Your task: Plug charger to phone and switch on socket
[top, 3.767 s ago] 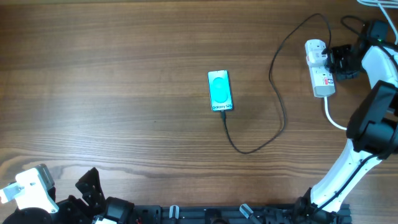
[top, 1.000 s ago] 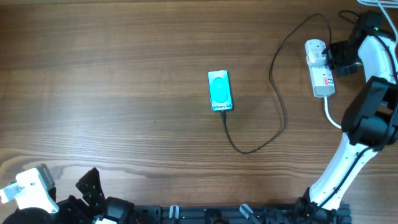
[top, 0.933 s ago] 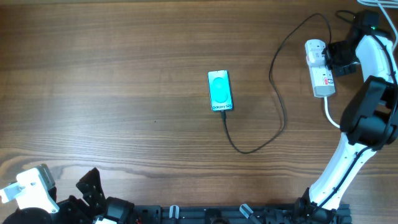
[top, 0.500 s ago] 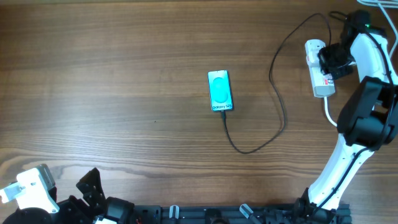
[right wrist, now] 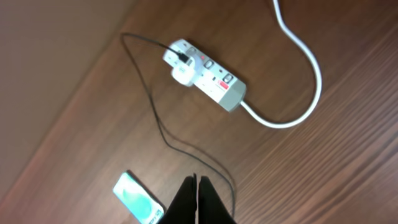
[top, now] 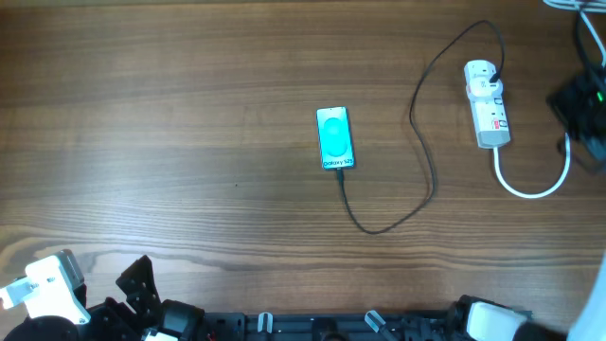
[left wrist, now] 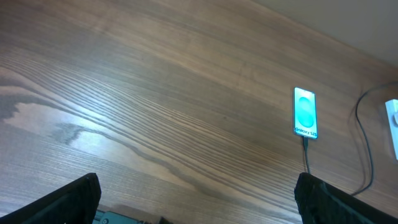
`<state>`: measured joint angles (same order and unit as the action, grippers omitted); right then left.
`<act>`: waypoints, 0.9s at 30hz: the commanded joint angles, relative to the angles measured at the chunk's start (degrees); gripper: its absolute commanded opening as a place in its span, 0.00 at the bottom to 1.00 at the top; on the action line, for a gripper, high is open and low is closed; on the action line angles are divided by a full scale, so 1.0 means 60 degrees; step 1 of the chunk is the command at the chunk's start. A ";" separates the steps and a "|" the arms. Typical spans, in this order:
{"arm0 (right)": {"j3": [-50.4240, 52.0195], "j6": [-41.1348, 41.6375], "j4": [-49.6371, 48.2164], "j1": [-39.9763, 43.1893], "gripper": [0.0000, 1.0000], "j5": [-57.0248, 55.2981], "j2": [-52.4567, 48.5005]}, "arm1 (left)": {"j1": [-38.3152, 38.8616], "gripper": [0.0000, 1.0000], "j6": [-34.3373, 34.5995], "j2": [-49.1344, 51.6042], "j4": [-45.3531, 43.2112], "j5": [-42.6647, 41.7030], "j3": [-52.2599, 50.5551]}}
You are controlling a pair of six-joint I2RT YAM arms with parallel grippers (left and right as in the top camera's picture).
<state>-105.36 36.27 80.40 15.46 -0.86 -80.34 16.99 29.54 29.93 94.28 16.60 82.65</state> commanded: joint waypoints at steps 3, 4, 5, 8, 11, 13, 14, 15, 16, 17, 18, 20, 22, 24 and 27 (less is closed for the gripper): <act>-0.0007 -0.0583 0.1963 -0.0015 0.12 0.0109 0.2390 | 0.0036 1.00 0.0160 -0.0051 -0.0026 -0.0047 -0.0044; 0.0029 -0.0954 0.1960 -0.0015 0.17 0.0244 0.2637 | 0.0036 1.00 0.0160 -0.0051 -0.0026 -0.0047 -0.0044; 0.0080 -0.2014 0.1960 -0.0015 0.19 0.0525 0.3093 | 0.0036 1.00 0.0160 -0.0051 -0.0026 -0.0047 -0.0044; 0.0455 -0.3544 0.1963 -0.0015 0.53 0.1457 0.4320 | 0.0036 1.00 0.0160 -0.0051 -0.0026 -0.0047 -0.0044; 0.1282 -0.3541 0.1960 -0.0015 1.00 0.2058 0.5701 | 0.0036 1.00 0.0160 -0.0051 -0.0026 -0.0047 -0.0044; 0.1876 -0.3552 0.1960 -0.0015 1.00 0.2051 0.6725 | 0.0036 1.00 0.0160 -0.0051 -0.0026 -0.0047 -0.0044; 0.2062 -0.3577 0.1960 -0.0015 1.00 0.2062 0.6998 | 0.0036 1.00 0.0160 -0.0051 -0.0026 -0.0047 -0.0044; 0.2543 -0.3810 0.1960 -0.0015 1.00 0.2113 0.7570 | 0.0036 1.00 0.0160 -0.0051 -0.0026 -0.0047 -0.0044; 0.2947 -0.3872 0.1960 -0.0015 1.00 0.2208 0.7996 | 0.0036 1.00 0.0160 -0.0051 -0.0026 -0.0047 -0.0044; 0.3362 -0.3861 0.1960 -0.0015 1.00 0.2233 0.8419 | 0.0036 1.00 0.0160 -0.0051 -0.0026 -0.0047 -0.0044; 0.3869 -0.3865 0.1960 -0.0015 1.00 0.2233 0.8910 | 0.0036 1.00 0.0160 -0.0051 -0.0026 -0.0047 -0.0044; 0.4535 -0.3854 0.1960 -0.0015 1.00 0.2269 0.9504 | 0.0036 1.00 0.0160 -0.0051 -0.0026 -0.0047 -0.0044; 0.5581 -0.3869 0.1960 -0.0015 0.99 0.2313 1.0367 | 0.0036 1.00 0.0160 -0.0051 -0.0026 -0.0047 -0.0044; 0.6626 -0.3861 0.1960 -0.0015 1.00 0.2594 1.1122 | 0.0036 1.00 0.0160 -0.0051 -0.0026 -0.0047 -0.0044; 0.7898 -0.3650 0.1723 -0.0011 1.00 0.3016 1.1795 | 0.0036 1.00 0.0160 -0.0051 -0.0026 -0.0047 -0.0044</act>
<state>-61.95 13.98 92.40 15.46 14.31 -11.77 16.99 29.54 29.93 94.28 16.45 82.50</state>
